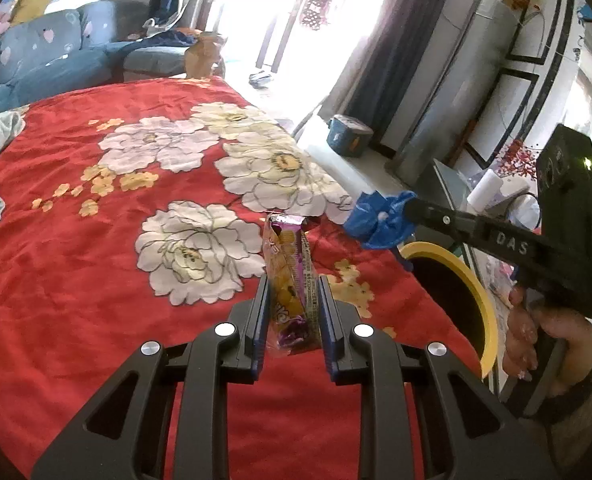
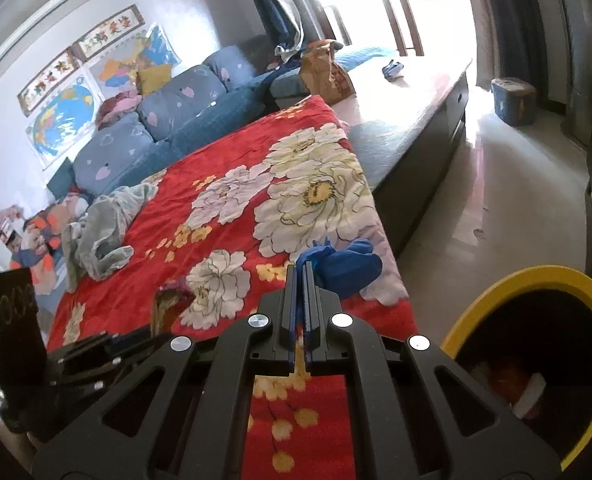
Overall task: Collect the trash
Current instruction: 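Carry the purple wrapper and blue cloth with both tools over the bin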
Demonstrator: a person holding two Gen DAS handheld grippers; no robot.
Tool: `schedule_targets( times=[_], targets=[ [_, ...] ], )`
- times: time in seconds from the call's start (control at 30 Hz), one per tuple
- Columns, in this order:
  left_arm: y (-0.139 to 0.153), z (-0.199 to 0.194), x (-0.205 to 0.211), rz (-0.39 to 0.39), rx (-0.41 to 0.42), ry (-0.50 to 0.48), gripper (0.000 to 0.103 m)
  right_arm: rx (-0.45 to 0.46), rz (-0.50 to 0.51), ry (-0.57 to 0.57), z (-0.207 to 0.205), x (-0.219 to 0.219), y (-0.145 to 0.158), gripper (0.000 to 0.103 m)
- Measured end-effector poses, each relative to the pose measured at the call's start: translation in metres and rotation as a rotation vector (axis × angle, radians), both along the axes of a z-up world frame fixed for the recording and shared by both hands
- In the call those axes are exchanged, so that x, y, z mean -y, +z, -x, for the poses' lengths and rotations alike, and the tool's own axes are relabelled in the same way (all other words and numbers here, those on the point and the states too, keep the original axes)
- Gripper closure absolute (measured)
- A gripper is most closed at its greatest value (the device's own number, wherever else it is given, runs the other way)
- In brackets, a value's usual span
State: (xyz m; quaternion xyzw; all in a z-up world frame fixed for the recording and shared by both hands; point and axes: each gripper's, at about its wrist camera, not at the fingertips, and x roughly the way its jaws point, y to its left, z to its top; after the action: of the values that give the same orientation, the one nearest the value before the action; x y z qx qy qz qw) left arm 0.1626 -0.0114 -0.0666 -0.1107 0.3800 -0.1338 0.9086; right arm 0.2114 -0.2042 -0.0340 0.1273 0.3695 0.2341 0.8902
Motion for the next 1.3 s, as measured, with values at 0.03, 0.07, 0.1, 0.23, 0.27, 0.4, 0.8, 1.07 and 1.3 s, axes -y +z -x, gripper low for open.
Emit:
schedule_targets(
  times=[0.03,0.07,0.1,0.23,0.27,0.4,0.8,1.07,1.3],
  targets=[
    [0.001,0.001,0.002,-0.002,0.003,-0.005,0.081,0.003,0.004,-0.004,0.003,0.002,0.0,0.102],
    [0.002,0.003,0.005,-0.004,0.006,-0.009,0.081,0.006,0.008,-0.009,0.007,0.005,0.001,0.102],
    [0.003,0.004,0.006,-0.004,0.008,-0.013,0.081,0.009,0.01,-0.013,0.01,0.008,0.001,0.102],
    [0.007,0.008,0.014,-0.006,0.019,-0.03,0.081,0.015,0.006,-0.037,0.022,0.022,0.002,0.102],
    [0.008,0.009,0.015,-0.006,0.022,-0.034,0.081,0.015,0.005,-0.043,0.024,0.024,0.002,0.102],
    [0.012,0.012,0.024,-0.011,0.03,-0.053,0.081,0.014,0.002,-0.068,0.034,0.038,-0.001,0.102],
    [0.022,0.024,0.055,-0.037,0.054,-0.121,0.081,0.027,0.001,-0.15,0.058,0.071,-0.004,0.102],
    [0.026,0.032,0.081,-0.06,0.066,-0.179,0.081,0.049,0.02,-0.202,0.072,0.093,-0.003,0.102],
    [0.029,0.038,0.104,-0.08,0.082,-0.234,0.081,0.052,0.031,-0.246,0.082,0.111,-0.006,0.102]
  ],
)
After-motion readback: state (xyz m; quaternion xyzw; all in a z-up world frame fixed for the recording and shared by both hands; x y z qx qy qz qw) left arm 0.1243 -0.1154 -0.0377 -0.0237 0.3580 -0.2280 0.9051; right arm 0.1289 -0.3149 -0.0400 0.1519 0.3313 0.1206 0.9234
